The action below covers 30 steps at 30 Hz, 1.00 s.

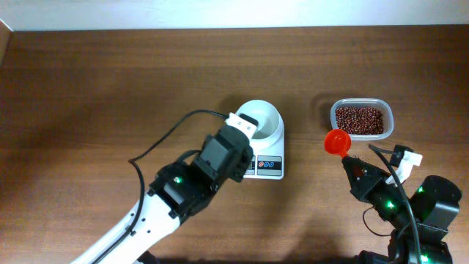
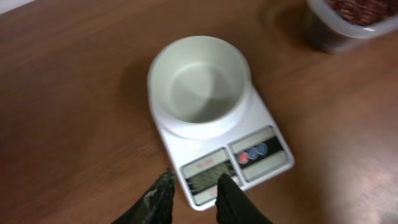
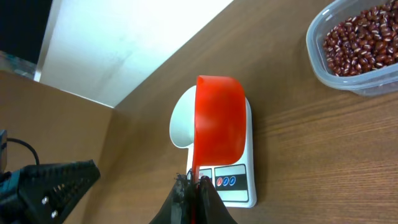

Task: Scoop and weigh 50g on scale
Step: 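Withdraw the left gripper back and left away from the scale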

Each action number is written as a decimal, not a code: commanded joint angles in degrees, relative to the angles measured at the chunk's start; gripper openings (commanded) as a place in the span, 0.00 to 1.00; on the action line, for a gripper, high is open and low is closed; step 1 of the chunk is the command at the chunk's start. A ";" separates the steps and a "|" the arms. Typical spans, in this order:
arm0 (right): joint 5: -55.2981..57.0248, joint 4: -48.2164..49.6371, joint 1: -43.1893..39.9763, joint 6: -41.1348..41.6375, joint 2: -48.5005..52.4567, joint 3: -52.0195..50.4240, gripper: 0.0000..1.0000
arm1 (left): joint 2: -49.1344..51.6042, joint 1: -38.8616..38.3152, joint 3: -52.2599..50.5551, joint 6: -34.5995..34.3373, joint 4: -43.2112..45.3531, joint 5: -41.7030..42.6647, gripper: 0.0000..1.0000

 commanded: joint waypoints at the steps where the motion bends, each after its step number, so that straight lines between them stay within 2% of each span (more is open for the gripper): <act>1: -0.09 0.24 -0.39 -0.63 2.14 1.29 0.04 | -0.66 4.42 -0.48 0.31 -0.02 0.44 0.33; 7: -0.13 0.33 -0.39 -0.63 6.45 1.29 0.04 | -0.66 10.49 -0.48 0.28 0.00 0.46 0.39; 10: -0.68 0.42 -0.39 -0.61 7.72 1.29 0.04 | -0.66 12.17 -0.48 0.28 -0.02 3.91 0.35; 12: -2.14 0.44 -0.39 -0.61 8.70 1.29 0.04 | -0.42 12.66 -0.48 0.31 -0.07 10.91 0.16; 14: -2.54 0.44 -0.39 -0.61 9.51 1.29 0.04 | 0.24 12.39 -0.48 0.33 -0.59 16.94 0.02; 15: -2.51 0.46 -0.39 -0.63 9.84 1.29 0.04 | 0.79 11.93 -0.48 0.35 -1.22 19.58 0.00; 19: -2.58 0.44 -0.39 -0.63 11.21 1.29 0.04 | 3.61 8.48 -0.50 1.09 -5.92 22.34 0.00; 23: -4.52 0.44 -0.39 -0.63 11.52 1.29 0.04 | 6.27 5.05 -0.48 5.27 -11.28 22.14 0.00; 30: -4.66 0.46 -0.39 -0.61 11.52 1.29 0.04 | 5.68 5.11 -0.48 12.17 -17.90 21.66 0.00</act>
